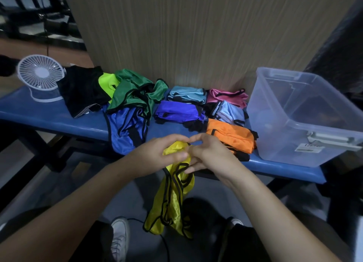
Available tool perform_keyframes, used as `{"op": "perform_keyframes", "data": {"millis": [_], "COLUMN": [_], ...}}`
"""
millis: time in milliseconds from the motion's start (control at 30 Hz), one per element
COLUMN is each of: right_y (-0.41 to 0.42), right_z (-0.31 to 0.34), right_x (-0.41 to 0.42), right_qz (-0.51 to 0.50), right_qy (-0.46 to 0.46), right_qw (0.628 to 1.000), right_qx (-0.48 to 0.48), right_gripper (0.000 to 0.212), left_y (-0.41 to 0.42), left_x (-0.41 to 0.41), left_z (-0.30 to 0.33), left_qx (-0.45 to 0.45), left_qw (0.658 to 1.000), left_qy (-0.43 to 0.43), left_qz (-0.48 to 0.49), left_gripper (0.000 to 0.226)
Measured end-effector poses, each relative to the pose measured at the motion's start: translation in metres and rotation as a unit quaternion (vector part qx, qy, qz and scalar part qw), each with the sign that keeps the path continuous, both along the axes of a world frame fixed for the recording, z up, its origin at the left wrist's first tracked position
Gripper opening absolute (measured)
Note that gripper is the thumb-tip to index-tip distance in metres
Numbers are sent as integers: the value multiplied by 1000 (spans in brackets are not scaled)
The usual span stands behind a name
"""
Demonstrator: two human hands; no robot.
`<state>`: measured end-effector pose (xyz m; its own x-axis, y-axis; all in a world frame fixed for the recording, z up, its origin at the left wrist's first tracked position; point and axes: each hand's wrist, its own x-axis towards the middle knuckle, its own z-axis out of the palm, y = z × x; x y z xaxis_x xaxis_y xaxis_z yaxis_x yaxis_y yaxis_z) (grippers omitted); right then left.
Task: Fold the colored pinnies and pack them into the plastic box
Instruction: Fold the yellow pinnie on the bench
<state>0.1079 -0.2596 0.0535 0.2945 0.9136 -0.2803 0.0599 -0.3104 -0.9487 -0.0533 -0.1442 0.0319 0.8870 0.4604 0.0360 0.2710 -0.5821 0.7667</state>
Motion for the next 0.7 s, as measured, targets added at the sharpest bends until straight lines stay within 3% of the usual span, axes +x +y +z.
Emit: {"op": "perform_keyframes", "data": {"millis": [133,300,500,700], "right_y": [1,-1,-1,4], "right_z": [2,4,-3,-16], "right_x": [-4,-6,-1,12], "right_qz": [-11,30,80,37], "right_qy": [80,60,-136,-330], "right_qw": [997,998,987,942], "right_qx": [5,19,40,54], "right_gripper": [28,33,40,22], "left_y": [-5,-8,3,15], "left_x": [-1,1,-3,-8], "left_z": [-1,-3,-6,-9], "left_qx": [32,44,-18,-68], "left_qw": [997,999,1000,998], "left_qy": [70,24,16,13], "left_qz": [-3,22,19,2], "left_gripper": [81,41,54,63]}}
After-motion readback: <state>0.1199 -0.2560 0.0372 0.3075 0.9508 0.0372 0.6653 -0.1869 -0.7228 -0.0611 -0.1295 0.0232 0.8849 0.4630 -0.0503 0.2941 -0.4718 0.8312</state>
